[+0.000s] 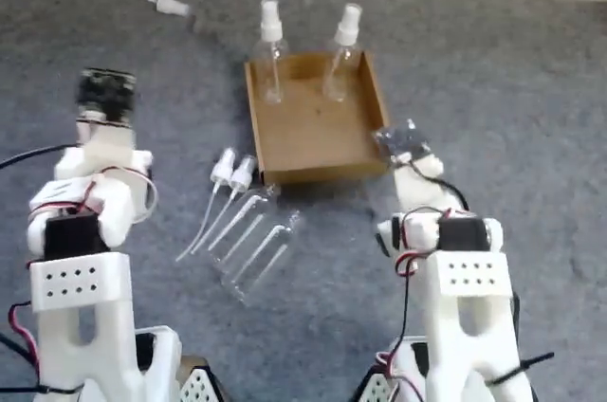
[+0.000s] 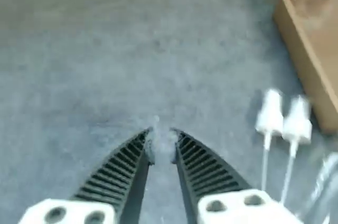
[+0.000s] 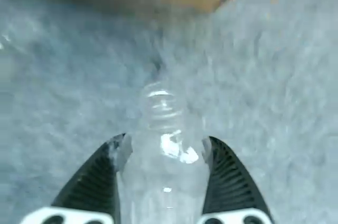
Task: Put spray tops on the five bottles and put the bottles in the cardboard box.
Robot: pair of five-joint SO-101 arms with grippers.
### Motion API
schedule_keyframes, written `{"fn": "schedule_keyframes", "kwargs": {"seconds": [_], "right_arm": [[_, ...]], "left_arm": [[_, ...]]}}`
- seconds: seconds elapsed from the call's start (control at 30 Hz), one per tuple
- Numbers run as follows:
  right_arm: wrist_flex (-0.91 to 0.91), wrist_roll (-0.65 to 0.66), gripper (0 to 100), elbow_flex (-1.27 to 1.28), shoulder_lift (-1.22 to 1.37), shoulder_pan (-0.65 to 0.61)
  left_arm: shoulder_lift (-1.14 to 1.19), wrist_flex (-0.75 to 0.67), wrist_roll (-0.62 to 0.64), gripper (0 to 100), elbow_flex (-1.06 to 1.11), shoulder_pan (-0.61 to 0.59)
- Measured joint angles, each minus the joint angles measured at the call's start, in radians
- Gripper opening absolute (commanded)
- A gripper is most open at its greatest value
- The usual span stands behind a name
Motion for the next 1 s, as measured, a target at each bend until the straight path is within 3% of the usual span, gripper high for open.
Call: {"fn": "schedule_keyframes", "kwargs": {"seconds": [0.1, 0.3, 0.47, 0.73, 0.93, 1.0], "right_arm": [[-0.061, 0.009, 3.7, 0.017, 0.097, 0.06], [-0.121, 0.009, 23.2, 0.017, 0.284, 0.103], [-0.126, 0.003, 25.7, 0.017, 0.288, 0.104], [-0.126, -0.109, 24.5, 0.054, -0.041, 0.104], [-0.126, -0.135, 2.8, 0.256, -0.393, 0.11], [-0.126, -0.135, 0.2, 0.325, -0.502, 0.112]], "left_arm": [[0.0, 0.046, -0.048, 2, 0.0, 0.058], [0.0, 0.129, -0.055, 14, 0.0, 0.072], [0.0, 0.17, -0.06, 14, 0.0, 0.074], [-0.117, 0.195, -0.032, 14, 0.005, 0.04], [-0.422, 0.196, 0.002, 14, 0.181, 0.02], [-0.548, 0.196, 0.008, 14, 0.27, 0.02]]}}
